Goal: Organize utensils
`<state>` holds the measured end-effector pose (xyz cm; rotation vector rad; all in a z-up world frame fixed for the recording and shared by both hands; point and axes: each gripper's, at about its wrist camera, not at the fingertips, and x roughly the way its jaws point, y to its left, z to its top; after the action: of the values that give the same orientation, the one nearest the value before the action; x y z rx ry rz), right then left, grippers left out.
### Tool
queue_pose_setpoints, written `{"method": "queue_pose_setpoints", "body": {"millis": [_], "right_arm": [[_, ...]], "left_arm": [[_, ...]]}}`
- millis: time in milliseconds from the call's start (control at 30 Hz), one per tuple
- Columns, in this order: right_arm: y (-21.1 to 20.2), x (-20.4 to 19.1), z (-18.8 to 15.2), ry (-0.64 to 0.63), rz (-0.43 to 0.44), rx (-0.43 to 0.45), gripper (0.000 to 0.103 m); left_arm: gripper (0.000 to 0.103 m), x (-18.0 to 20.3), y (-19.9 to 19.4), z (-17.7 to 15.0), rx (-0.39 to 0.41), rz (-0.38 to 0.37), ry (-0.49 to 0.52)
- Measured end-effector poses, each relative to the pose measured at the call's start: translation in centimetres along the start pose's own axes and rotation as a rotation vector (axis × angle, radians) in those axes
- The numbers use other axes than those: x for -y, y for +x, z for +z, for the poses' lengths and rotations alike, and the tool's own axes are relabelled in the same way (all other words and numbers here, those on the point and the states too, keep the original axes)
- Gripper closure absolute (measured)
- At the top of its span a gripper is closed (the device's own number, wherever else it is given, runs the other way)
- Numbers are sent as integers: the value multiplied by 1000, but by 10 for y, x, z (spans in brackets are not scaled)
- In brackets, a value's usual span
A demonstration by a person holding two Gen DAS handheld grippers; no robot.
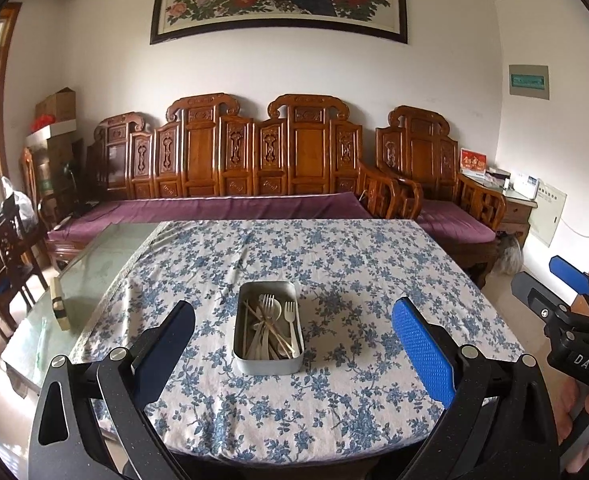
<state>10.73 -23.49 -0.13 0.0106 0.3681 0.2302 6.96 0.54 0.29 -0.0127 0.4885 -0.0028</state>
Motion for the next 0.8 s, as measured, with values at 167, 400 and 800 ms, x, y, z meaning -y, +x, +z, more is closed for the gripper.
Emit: {"method": "queue_pose_setpoints", "body": {"millis": [167,400,800], "right_arm": [[0,1,0,-1,-1,0,3],[0,2,-1,-1,0,0,3],[1,0,-2,-2,-2,-2,3]], "left_arm": [[8,3,-4,0,6,-3,4],[8,4,-7,0,9,-3,6],[8,6,-9,1,16,-7,9]]}}
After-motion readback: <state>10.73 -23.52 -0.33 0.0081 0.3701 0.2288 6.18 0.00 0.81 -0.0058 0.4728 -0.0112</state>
